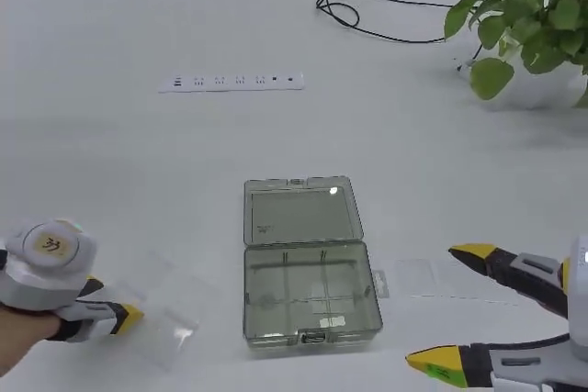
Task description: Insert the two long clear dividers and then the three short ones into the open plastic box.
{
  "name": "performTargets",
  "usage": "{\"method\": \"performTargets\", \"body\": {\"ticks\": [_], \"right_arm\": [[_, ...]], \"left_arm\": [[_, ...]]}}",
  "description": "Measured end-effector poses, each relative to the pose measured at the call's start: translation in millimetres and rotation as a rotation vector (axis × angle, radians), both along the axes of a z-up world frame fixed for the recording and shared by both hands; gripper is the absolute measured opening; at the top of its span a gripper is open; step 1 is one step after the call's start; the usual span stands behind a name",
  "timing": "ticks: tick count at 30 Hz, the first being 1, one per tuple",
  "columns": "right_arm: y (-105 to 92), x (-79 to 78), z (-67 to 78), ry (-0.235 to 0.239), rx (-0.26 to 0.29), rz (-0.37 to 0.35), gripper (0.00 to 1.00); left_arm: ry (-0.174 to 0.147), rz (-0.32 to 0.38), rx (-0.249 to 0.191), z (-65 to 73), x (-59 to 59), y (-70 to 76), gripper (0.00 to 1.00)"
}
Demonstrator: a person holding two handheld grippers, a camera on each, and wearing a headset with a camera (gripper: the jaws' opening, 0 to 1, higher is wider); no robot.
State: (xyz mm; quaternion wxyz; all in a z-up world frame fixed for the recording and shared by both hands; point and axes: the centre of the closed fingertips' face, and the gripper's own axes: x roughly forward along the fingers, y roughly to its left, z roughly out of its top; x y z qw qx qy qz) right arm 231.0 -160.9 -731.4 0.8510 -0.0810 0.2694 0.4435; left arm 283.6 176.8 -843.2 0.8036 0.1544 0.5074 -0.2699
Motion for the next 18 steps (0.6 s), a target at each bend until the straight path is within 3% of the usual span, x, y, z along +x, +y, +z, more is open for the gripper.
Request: {"method": "performTargets", "body": {"ticks": [10, 18], "right_arm": [[0.3, 1.7, -1.7, 0.003, 0.006, -0.005, 0.86], [2.6, 2.3, -1.7, 0.004, 0.013, -0.003, 0.86]], "left_arm": [[0.010, 0.025, 0.037, -2.4, 1.1, 2.5, 0.39], [0.048, 0.038, 0.061, -3.3, 1.6, 2.0, 0.35]]}}
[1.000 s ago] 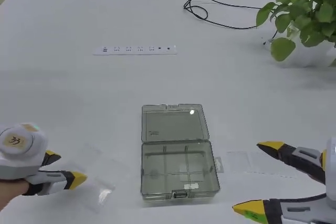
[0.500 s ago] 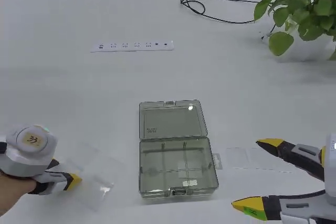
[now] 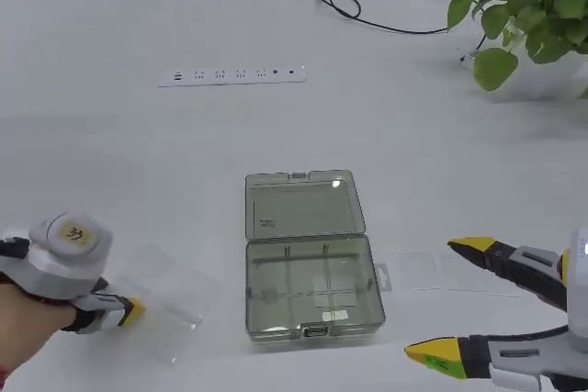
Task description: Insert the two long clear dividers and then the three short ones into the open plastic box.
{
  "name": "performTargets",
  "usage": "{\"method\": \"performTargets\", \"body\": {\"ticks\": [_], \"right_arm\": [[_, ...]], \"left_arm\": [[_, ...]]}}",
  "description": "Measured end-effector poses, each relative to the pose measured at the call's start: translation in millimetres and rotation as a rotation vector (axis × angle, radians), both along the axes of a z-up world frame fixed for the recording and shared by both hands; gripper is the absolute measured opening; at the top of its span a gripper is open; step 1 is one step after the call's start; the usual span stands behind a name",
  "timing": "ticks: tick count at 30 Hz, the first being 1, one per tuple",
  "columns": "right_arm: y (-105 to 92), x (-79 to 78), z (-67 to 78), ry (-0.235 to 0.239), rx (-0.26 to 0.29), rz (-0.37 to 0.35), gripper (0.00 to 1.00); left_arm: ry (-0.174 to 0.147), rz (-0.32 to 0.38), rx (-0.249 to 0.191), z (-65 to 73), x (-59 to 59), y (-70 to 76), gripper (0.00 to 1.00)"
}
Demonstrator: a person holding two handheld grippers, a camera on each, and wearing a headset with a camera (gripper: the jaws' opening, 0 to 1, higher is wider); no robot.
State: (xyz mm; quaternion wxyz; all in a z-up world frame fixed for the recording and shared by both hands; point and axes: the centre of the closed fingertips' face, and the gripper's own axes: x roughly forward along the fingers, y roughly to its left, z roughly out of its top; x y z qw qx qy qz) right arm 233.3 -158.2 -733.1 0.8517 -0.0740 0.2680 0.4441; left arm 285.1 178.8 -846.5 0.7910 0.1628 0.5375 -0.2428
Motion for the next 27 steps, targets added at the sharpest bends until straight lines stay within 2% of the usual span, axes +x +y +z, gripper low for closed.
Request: {"method": "performTargets", "body": {"ticks": [7, 14, 22, 27], "right_arm": [[0.9, -1.6, 0.7, -0.002, 0.000, 0.002, 0.86], [1.0, -4.5, 0.7, 0.000, -0.006, 0.006, 0.86], [6.6, -5.3, 4.2, -0.002, -0.008, 0.024, 0.84], [13.9, -2.8, 13.3, -0.005, 0.011, 0.031, 0.82]], "left_arm": [[0.039, 0.030, -0.011, 1.5, 1.1, 2.3, 0.32], [0.045, 0.058, -0.050, 2.6, -0.7, 1.9, 0.31], [0.036, 0.122, -0.139, 9.0, -3.4, -2.6, 0.30], [0.000, 0.162, -0.222, 23.2, -3.1, -11.0, 0.30]]}}
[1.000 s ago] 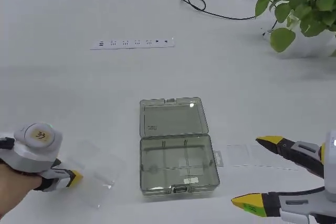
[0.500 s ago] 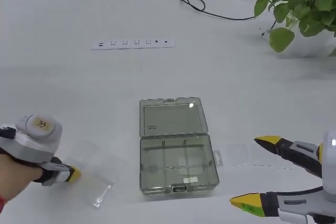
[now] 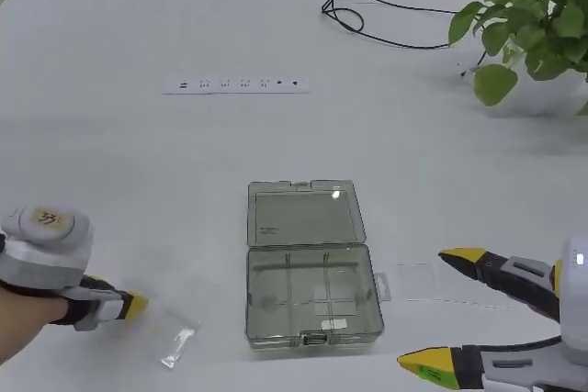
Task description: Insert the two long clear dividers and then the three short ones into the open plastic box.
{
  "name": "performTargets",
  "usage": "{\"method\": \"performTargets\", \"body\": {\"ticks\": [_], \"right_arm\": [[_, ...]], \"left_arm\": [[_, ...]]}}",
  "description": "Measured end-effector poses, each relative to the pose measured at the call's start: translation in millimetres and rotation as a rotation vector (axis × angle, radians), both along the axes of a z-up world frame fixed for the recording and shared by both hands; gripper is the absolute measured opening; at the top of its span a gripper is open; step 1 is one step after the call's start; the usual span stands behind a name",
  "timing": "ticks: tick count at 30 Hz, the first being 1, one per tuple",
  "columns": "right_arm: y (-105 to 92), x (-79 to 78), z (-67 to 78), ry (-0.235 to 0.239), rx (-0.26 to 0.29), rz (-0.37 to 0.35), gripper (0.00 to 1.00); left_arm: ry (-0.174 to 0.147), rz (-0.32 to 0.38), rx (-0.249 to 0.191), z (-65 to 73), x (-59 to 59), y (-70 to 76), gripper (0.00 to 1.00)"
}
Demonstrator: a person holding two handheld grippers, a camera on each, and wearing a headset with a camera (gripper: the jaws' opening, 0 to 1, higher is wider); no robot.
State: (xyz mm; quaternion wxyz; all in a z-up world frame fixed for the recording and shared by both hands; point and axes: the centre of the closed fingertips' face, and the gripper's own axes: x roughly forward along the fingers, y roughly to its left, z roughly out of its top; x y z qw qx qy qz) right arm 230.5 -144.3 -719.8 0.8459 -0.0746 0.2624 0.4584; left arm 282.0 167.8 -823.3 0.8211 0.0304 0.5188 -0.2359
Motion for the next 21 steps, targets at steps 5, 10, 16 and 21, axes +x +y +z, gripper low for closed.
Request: {"method": "performTargets", "body": {"ticks": [5, 10, 16, 21], "right_arm": [[13.4, 6.1, 18.7, -0.008, 0.056, -0.007, 0.76], [31.4, 11.9, 35.2, -0.012, 0.090, -0.011, 0.71], [53.7, 21.3, 57.7, 0.010, 0.185, -0.064, 0.60], [69.6, 31.8, 74.7, 0.046, 0.290, -0.132, 0.47]], "left_arm": [[-0.060, 0.054, -0.128, 25.0, 1.7, -21.9, 0.30], [-0.124, 0.082, -0.255, 54.1, 1.8, -50.4, 0.30], [-0.187, 0.083, -0.397, 88.9, -2.3, -93.9, 0.30], [-0.231, 0.055, -0.479, 112.9, -8.1, -128.9, 0.30]]}}
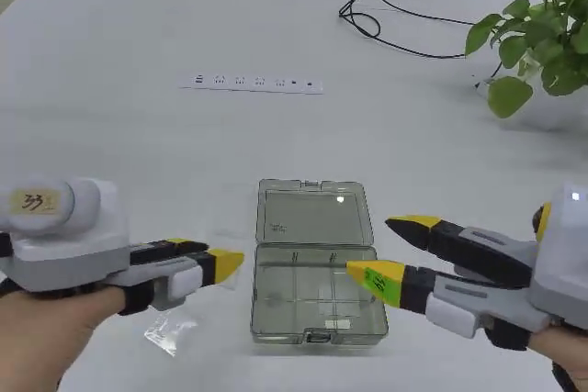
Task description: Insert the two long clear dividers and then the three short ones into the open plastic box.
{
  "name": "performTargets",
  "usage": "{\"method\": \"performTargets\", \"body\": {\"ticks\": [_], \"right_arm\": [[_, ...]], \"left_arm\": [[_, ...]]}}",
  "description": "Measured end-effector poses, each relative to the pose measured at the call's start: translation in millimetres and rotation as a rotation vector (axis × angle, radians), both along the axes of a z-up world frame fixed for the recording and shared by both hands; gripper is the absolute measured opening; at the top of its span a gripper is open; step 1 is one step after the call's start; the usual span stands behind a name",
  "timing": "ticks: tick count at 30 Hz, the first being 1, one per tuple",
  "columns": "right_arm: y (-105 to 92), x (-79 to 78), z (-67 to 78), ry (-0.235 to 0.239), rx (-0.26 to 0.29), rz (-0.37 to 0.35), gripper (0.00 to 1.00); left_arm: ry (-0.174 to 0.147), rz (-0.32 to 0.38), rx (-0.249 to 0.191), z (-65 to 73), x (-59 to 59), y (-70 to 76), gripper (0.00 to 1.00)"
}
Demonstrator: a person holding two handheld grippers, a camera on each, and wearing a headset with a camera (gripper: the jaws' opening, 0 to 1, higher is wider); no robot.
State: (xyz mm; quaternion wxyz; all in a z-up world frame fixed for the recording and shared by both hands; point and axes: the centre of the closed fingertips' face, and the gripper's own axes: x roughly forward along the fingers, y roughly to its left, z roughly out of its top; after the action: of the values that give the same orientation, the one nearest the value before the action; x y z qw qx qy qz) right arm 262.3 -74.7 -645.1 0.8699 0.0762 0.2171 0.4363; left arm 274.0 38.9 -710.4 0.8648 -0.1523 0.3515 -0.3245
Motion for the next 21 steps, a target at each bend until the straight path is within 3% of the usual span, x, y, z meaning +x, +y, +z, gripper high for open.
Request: {"method": "performTargets", "body": {"ticks": [5, 10, 13, 21], "right_arm": [[14.0, 5.6, -1.7, 0.055, 0.031, -0.045, 0.35], [22.7, 8.1, -3.7, 0.081, 0.045, -0.069, 0.27], [24.3, 8.9, -7.4, 0.104, 0.048, -0.081, 0.22], [27.8, 9.6, -11.9, 0.132, 0.049, -0.096, 0.13]], "left_arm": [[-0.056, -0.039, -0.061, 22.6, -7.3, -37.4, 0.30], [-0.092, -0.061, -0.075, 33.2, -8.7, -57.0, 0.30], [-0.115, -0.087, -0.056, 35.1, -9.4, -64.8, 0.30], [-0.134, -0.109, -0.037, 36.1, -9.7, -70.8, 0.30]]}}
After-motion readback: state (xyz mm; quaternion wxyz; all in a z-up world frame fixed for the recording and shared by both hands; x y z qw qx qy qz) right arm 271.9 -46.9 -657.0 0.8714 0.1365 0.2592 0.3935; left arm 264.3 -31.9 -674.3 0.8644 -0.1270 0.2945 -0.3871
